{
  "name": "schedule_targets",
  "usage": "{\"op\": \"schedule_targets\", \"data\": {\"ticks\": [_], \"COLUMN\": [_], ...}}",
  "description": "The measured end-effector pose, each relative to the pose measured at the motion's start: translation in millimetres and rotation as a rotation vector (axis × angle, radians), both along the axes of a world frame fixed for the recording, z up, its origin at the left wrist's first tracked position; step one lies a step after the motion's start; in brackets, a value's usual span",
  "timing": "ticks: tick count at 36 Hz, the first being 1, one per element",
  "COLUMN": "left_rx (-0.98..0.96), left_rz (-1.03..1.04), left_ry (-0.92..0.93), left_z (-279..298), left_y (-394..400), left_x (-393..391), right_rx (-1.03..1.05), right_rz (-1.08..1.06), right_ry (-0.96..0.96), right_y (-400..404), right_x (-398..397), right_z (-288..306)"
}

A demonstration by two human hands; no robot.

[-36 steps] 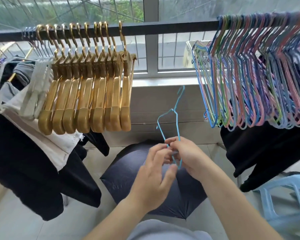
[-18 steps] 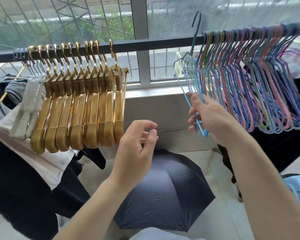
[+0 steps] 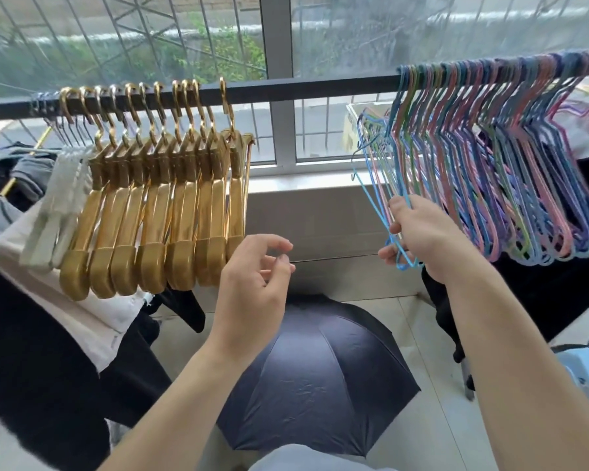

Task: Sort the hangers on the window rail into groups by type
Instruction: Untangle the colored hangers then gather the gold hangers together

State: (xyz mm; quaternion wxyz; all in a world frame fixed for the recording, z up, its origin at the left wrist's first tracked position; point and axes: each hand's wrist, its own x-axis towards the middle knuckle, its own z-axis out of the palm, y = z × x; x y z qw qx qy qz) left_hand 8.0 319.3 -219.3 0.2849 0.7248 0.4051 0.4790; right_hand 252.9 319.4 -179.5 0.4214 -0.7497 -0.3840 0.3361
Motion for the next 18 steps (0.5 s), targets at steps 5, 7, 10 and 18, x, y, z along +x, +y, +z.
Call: {"op": "schedule_targets", "data": {"ticks": [5,7,10,18], "left_rx": [0.004,0.006,-0.001,-0.023], "left_rz": [0.017,0.027,0.034,0.045], "left_ry": [-0.039,-0.043,-0.034,-0.021], "left_z": [-0.5,-1.4,-3.2,-4.3], "left_y": [-0.2,-0.6,-1.5,-3.9], "left_x": [0.6,-1.4,-2.9,-3.8], "right_rx": [-0.023,-0.044,-0.077,0.199], "right_rz": [-0.036,-0.062,-0.087,-0.151], "right_ry": [-0.102,-0.146,-0.297,-0.646], "right_y": [1.7,0.2,-4.9,-22.9], "right_x": [2.2,1.7,2.5,-2.6], "right_z": [-4.6,-7.2,-7.8,3.9]}}
